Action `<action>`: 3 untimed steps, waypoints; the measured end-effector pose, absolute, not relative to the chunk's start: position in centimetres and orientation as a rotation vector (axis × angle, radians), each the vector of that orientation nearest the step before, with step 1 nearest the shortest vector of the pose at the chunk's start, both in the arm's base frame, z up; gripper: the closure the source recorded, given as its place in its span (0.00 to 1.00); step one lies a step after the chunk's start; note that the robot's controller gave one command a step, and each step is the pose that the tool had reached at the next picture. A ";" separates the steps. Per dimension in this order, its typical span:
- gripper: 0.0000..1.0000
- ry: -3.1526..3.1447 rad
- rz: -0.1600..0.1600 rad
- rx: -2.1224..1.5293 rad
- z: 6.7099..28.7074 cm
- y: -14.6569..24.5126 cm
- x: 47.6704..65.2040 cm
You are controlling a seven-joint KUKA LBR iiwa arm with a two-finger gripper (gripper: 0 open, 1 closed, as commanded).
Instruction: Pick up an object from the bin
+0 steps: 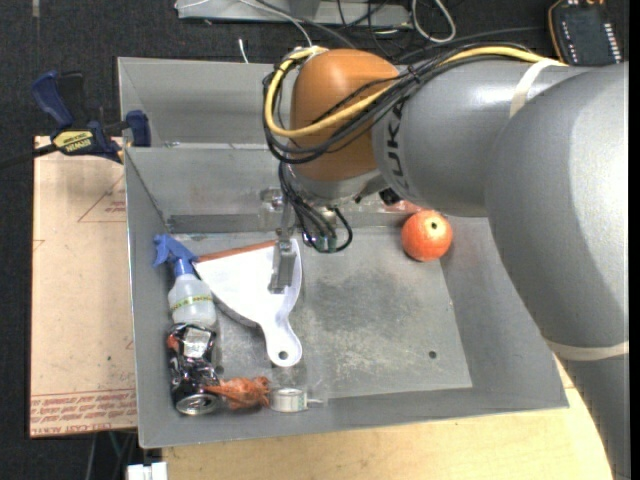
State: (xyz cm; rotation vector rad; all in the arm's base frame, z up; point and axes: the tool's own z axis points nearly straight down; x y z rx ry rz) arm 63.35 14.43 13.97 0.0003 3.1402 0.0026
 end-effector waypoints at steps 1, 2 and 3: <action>0.00 3.096 0.004 0.536 7.4 19.1 58.3; 0.00 3.124 0.005 0.274 12.0 19.2 58.5; 0.00 3.076 0.005 0.632 10.0 24.7 56.0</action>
Offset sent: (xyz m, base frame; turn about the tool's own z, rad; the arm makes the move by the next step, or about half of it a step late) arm -0.0492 0.0477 -0.0200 0.1744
